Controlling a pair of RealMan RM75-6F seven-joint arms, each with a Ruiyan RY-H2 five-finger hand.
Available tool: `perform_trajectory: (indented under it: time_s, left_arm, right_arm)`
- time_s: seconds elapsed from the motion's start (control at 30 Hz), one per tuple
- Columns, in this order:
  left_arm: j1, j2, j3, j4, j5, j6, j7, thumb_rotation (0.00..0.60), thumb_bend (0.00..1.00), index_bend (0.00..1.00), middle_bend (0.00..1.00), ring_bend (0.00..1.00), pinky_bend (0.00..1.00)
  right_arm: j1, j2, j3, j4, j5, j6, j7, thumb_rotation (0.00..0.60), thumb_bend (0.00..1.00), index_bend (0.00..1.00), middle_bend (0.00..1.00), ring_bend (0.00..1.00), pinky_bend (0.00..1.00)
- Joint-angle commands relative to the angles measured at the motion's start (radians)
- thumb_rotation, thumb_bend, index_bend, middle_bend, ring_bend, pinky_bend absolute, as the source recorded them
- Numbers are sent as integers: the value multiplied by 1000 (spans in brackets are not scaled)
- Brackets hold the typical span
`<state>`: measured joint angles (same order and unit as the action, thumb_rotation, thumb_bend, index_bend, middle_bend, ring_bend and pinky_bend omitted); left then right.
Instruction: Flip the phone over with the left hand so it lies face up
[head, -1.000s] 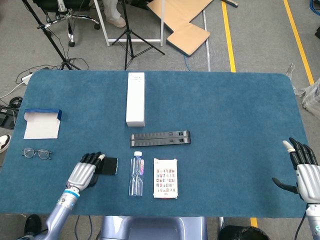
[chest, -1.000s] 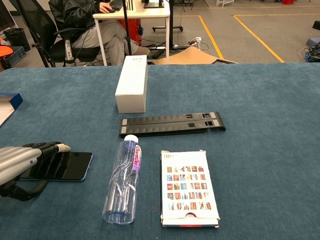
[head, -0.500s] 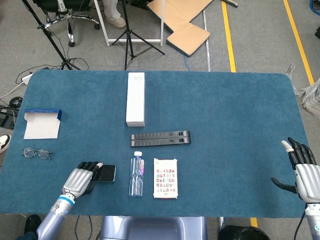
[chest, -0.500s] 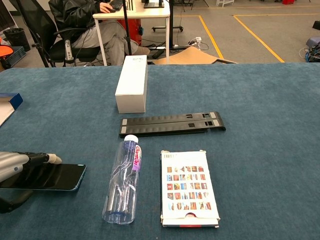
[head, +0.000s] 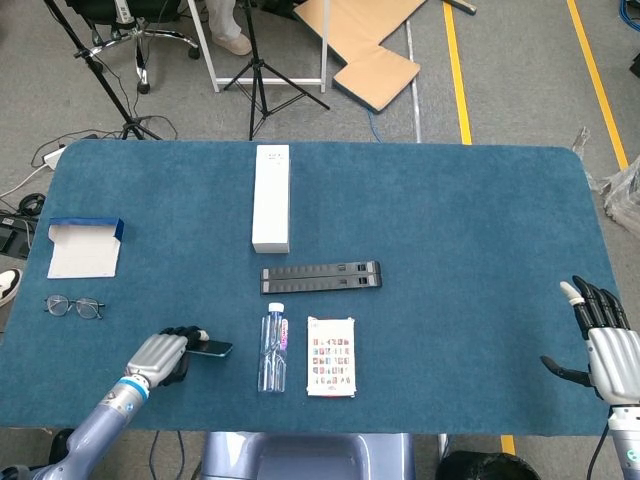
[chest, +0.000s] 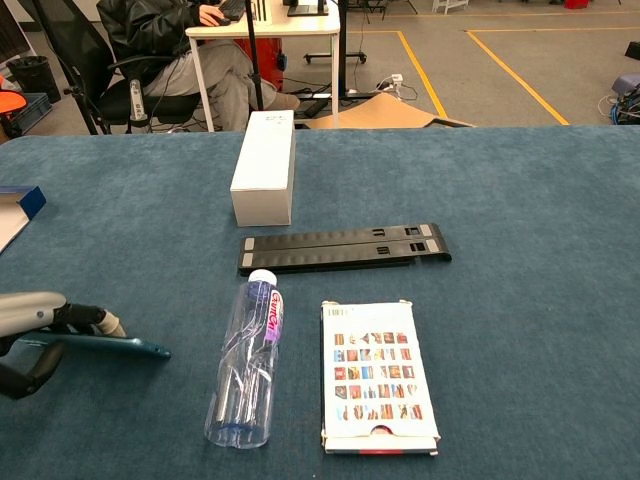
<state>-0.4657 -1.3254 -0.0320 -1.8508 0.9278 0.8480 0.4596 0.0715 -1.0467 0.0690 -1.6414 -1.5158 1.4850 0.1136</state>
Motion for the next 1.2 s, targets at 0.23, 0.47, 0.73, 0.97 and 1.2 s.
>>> perform_trajectory:
  time_s: [0.23, 0.47, 0.73, 0.97, 1.2]
  left_arm:
    - [-50, -162, -79, 250, 161, 97, -92, 600, 823, 150, 0, 0, 37]
    - [-72, -223, -88, 360, 237, 113, -161, 600, 724, 74, 0, 0, 6]
    - [-18, -154, -61, 371, 429, 293, -269, 600, 293, 0, 0, 0, 0]
    - [87, 12, -21, 318, 521, 482, -245, 600, 77, 0, 0, 0, 0]
    - [172, 101, 21, 276, 529, 560, -252, 600, 54, 0, 0, 0, 0]
  right_arm:
    - [5, -6, -3, 0, 2, -12, -13, 600, 0, 51, 0, 0, 0]
    - [6, -7, -1, 3, 12, -17, -11, 600, 0, 51, 0, 0, 0]
    - [3, -1, 0, 6, 14, -13, 9, 600, 0, 51, 0, 0, 0]
    - [0, 7, -3, -11, -4, 1, 11, 600, 0, 51, 0, 0, 0]
    - [-4, 8, -4, -18, -15, 14, 3, 600, 0, 51, 0, 0, 0]
